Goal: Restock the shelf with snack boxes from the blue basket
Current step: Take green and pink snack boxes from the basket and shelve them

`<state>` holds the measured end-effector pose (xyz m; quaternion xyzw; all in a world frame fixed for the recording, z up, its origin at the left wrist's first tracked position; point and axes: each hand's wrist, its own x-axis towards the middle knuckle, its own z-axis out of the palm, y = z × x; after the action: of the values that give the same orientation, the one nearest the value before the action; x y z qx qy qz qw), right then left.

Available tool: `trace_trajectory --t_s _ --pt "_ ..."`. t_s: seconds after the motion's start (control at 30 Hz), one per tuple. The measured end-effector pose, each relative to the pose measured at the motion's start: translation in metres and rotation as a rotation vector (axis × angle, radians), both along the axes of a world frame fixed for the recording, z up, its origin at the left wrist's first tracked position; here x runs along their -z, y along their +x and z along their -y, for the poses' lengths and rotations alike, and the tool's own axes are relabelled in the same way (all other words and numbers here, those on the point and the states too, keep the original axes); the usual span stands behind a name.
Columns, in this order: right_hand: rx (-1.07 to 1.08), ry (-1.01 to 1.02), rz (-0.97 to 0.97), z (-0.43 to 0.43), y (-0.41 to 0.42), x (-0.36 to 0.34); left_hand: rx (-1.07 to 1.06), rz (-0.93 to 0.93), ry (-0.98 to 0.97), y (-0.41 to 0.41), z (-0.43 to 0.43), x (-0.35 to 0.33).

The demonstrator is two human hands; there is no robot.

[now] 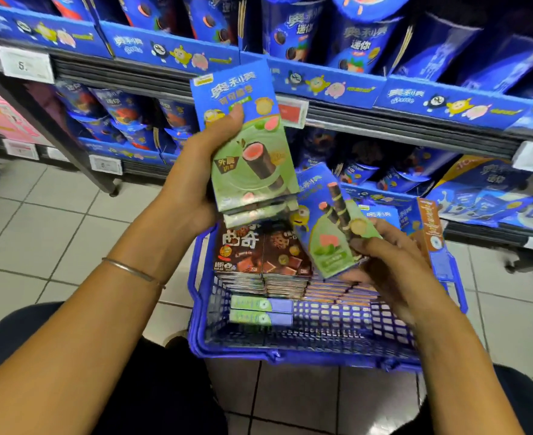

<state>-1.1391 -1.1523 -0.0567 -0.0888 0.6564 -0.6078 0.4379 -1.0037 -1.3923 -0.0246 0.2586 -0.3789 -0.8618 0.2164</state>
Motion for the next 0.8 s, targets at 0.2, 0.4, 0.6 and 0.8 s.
trace_trajectory --t_s 0.2,0.4,0.6,0.8 --pt "0.070 0.083 0.053 0.002 0.007 -0.077 -0.002 0.143 0.056 0.013 0.001 -0.046" --pt "0.060 0.004 0.182 0.001 0.025 -0.238 0.025 0.329 0.035 0.046 -0.018 -0.185" --pt "0.076 -0.114 0.317 0.005 0.051 -0.446 0.055 0.359 0.121 0.063 -0.048 -0.375" --pt "0.023 -0.361 0.263 -0.005 0.058 -0.608 0.073 0.197 0.156 0.067 -0.068 -0.533"
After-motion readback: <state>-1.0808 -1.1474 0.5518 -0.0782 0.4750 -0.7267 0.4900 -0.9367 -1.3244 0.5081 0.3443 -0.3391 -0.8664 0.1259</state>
